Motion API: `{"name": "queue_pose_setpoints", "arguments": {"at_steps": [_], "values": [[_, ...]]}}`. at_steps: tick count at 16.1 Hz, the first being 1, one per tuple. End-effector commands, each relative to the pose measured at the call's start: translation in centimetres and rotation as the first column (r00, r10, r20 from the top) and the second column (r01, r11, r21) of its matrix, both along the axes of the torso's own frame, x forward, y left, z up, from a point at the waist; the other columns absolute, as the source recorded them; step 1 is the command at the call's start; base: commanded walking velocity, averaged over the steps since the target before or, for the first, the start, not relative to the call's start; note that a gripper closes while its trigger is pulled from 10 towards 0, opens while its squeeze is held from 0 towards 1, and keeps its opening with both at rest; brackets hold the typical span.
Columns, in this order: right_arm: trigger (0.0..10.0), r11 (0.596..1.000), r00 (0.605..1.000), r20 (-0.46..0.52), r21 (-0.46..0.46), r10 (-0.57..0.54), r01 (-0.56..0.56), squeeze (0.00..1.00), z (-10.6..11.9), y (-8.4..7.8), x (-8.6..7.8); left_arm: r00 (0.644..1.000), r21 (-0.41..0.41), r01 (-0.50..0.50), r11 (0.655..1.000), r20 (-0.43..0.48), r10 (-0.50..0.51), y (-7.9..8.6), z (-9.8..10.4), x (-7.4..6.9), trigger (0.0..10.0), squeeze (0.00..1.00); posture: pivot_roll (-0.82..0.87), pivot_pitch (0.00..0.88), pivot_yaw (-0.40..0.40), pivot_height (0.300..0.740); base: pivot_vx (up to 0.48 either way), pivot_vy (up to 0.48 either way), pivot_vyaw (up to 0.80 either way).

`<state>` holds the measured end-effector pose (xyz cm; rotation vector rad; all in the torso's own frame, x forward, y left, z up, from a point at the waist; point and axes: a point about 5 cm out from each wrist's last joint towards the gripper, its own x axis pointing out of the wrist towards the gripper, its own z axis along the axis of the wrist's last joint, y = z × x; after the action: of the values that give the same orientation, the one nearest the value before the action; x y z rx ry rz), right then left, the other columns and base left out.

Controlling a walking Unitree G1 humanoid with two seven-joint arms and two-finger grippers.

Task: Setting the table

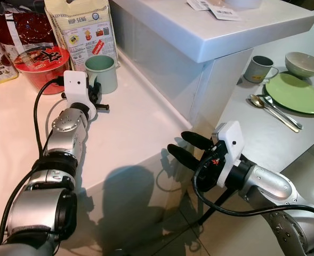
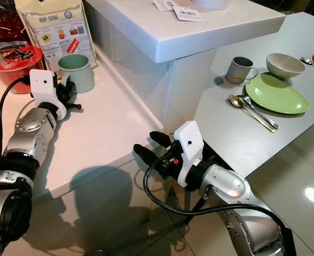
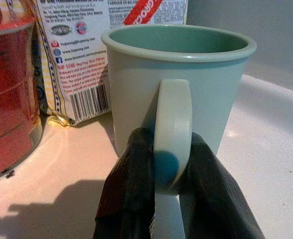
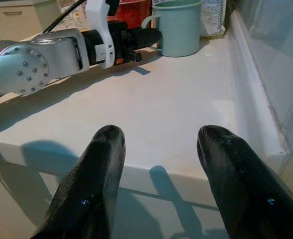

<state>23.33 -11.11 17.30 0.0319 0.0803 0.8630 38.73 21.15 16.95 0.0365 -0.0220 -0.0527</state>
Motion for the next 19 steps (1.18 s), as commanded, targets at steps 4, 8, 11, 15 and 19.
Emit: {"name": "queue_pose_setpoints", "arguments": {"at_steps": [4, 8, 11, 15, 19], "values": [[10.0, 0.999, 0.998, 0.040, 0.003, -0.051, 0.051, 0.00, 0.2, -0.1, 0.4, 0.987, -0.068, -0.082, 0.994, 0.130, 0.090, 0.7, 1.4, -1.8, 0.0, 0.00, 0.01, 0.014, -0.013, 0.740, 0.000, 0.000, 0.00], [10.0, 0.978, 0.977, 0.051, 0.029, -0.208, 0.207, 0.00, -0.1, -1.7, 0.8, 0.956, -0.090, -0.083, 0.992, 0.273, 0.105, -0.6, 3.8, -6.9, 8.5, 0.00, 0.04, 0.018, -0.038, 0.740, 0.000, 0.000, 0.00], [10.0, 0.961, 0.961, 0.044, 0.060, -0.272, 0.269, 0.00, -0.2, -1.7, 0.6, 0.953, -0.079, 0.003, 0.997, 0.303, 0.022, -1.3, 3.7, -10.4, 10.0, 0.00, 0.03, 0.023, -0.042, 0.740, 0.000, 0.000, 0.00], [10.0, 0.935, 0.933, 0.072, 0.078, -0.352, 0.347, 0.00, 0.1, -2.6, 1.1, 0.957, -0.031, 0.024, 0.999, 0.289, -0.014, -2.5, 4.1, -12.3, 10.0, 0.00, 0.05, 0.016, -0.046, 0.740, 0.000, 0.000, 0.00], [10.0, 0.908, 0.906, 0.074, 0.087, -0.416, 0.410, 0.00, -0.1, -3.0, 0.9, 0.964, 0.019, 0.084, 0.996, 0.253, -0.086, -3.8, 3.9, -13.4, 10.0, 0.00, 0.04, 0.011, -0.039, 0.740, 0.000, 0.000, 0.00]]}}
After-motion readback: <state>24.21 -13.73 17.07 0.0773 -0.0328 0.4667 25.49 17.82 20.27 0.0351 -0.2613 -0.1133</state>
